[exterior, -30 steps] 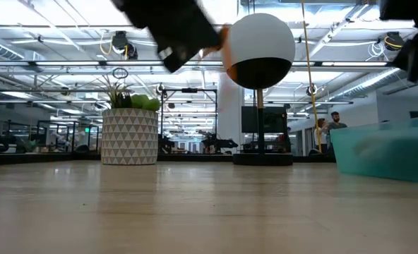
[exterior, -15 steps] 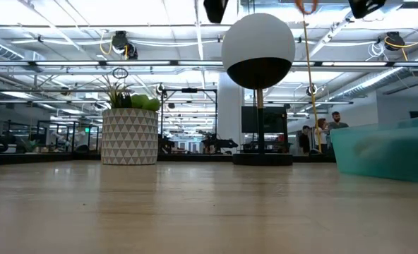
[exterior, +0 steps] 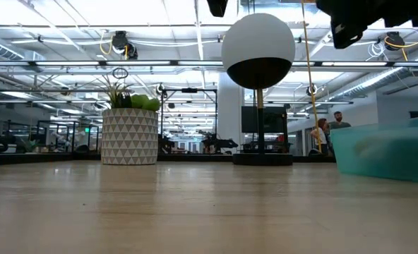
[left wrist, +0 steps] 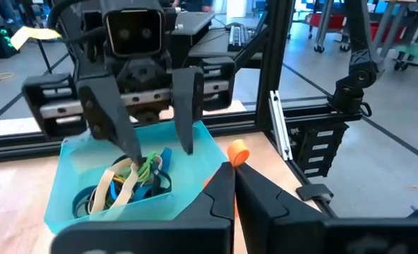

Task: Pick and place rubber bands into bin
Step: Put the orange rubber band into the bin

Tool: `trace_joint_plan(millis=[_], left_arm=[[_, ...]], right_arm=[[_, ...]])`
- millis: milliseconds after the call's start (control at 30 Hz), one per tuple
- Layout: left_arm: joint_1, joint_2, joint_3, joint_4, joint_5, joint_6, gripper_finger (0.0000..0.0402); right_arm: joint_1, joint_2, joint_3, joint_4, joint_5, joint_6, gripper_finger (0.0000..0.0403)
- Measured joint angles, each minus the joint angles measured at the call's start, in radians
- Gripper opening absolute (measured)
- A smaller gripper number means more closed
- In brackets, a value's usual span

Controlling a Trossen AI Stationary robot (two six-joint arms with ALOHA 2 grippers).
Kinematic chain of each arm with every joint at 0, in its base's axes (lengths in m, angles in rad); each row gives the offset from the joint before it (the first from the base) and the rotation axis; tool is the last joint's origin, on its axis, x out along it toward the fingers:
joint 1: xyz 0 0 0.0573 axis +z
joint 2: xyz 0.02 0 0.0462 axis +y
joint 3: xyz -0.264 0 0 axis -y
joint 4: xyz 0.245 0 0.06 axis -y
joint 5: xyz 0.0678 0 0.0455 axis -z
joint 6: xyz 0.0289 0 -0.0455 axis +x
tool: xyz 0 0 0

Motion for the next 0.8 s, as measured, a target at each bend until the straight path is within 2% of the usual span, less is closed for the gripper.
trace_joint_plan(millis=[300, 467, 800], left_arm=[[0.0, 0.0, 0.0, -0.001, 0.0, 0.026, 0.0012], [0.0, 0.0, 0.0, -0.003, 0.0, 0.03, 0.0004], [0.0, 0.0, 0.001, -0.007, -0.03, 0.053, 0.0007]], right_arm=[[-0.026, 0.168, 0.0, 0.205, -0.007, 0.0, 0.0157], [-0.026, 0.221, 0.0, 0.282, -0.056, 0.018, 0.0156], [-0.026, 0.319, 0.071, 0.294, -0.057, 0.026, 0.0151]])
